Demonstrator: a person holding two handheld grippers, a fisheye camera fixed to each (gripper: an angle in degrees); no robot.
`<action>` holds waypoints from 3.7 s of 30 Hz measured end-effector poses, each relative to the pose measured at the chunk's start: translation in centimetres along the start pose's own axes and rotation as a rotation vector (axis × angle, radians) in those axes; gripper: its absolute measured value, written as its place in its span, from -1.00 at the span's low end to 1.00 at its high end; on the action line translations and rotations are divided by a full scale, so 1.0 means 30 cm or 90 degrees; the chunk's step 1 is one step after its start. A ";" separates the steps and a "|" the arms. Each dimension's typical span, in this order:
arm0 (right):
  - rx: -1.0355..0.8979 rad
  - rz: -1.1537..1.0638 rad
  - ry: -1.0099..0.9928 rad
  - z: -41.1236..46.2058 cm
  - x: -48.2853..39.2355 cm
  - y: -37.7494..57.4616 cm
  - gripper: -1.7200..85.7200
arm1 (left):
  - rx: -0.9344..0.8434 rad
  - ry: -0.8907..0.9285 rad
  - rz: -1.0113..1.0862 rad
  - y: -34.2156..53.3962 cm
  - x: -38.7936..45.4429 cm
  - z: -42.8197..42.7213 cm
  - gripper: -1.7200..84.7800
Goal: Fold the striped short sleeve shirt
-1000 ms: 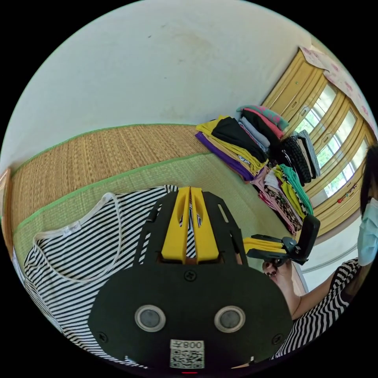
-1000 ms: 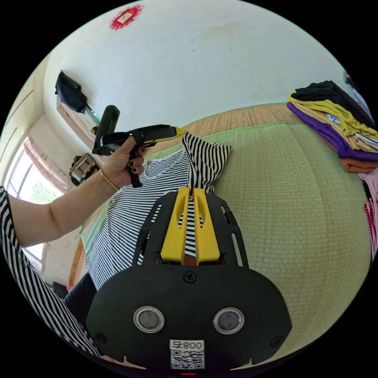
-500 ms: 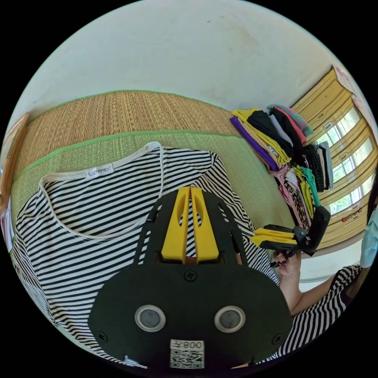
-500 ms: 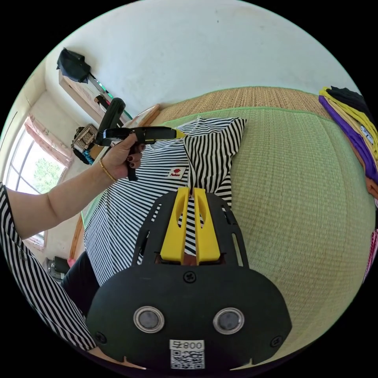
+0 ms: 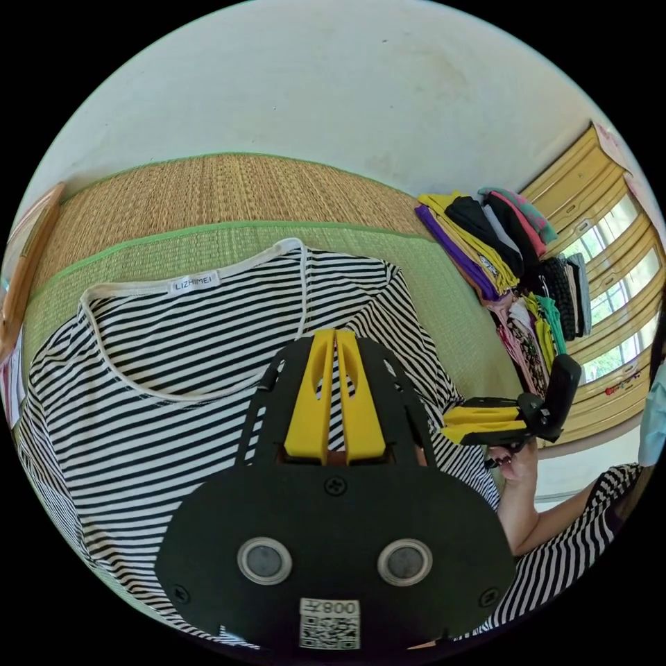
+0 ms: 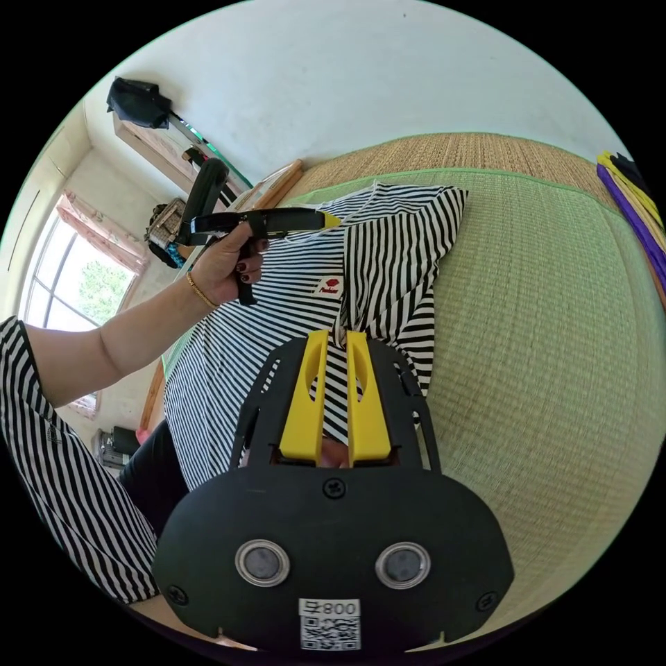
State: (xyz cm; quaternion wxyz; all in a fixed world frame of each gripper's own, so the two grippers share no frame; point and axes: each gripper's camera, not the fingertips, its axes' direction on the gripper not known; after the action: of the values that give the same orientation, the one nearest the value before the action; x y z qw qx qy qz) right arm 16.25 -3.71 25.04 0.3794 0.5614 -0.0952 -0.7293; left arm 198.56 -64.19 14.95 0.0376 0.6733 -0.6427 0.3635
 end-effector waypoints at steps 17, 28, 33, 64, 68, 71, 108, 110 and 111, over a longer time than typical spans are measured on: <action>0.047 0.004 0.028 -0.026 0.021 -0.039 -0.81 | -0.013 0.001 0.142 -0.103 0.181 0.174 -0.93; 0.030 0.056 0.126 0.014 0.047 -0.049 -0.84 | -0.087 -0.017 0.196 -0.303 0.313 0.454 -0.93; 0.044 0.097 0.133 0.005 0.081 -0.037 -0.93 | -0.028 -0.014 0.195 -0.299 0.338 0.456 -0.94; 0.082 0.164 0.072 -0.035 0.217 0.034 -0.96 | -0.078 0.036 0.244 0.233 0.300 0.793 -0.96; 0.144 0.175 0.031 -0.115 0.243 0.065 -0.96 | -0.020 0.065 0.225 0.329 0.269 0.771 -0.96; 0.144 0.199 0.026 -0.122 0.278 0.082 -0.96 | -0.022 0.077 0.235 0.440 0.251 0.805 -0.96; 0.275 0.388 -0.293 -0.077 0.172 -0.041 -0.94 | 0.382 0.041 -0.561 2.710 -1.216 0.624 -0.77; 0.238 0.348 -0.275 -0.016 0.012 -0.176 -0.91 | 0.403 0.073 -0.575 2.790 -1.268 0.661 -0.78; 0.229 0.337 -0.271 0.001 -0.030 -0.215 -0.91 | 0.422 0.093 -0.579 2.839 -1.299 0.684 -0.78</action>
State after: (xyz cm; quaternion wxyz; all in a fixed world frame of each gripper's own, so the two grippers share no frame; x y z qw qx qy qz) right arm 13.42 1.34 22.08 0.4216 0.4112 -0.4400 -0.6779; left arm 135.11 -56.72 -56.54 0.0215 0.8315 -0.1352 0.5383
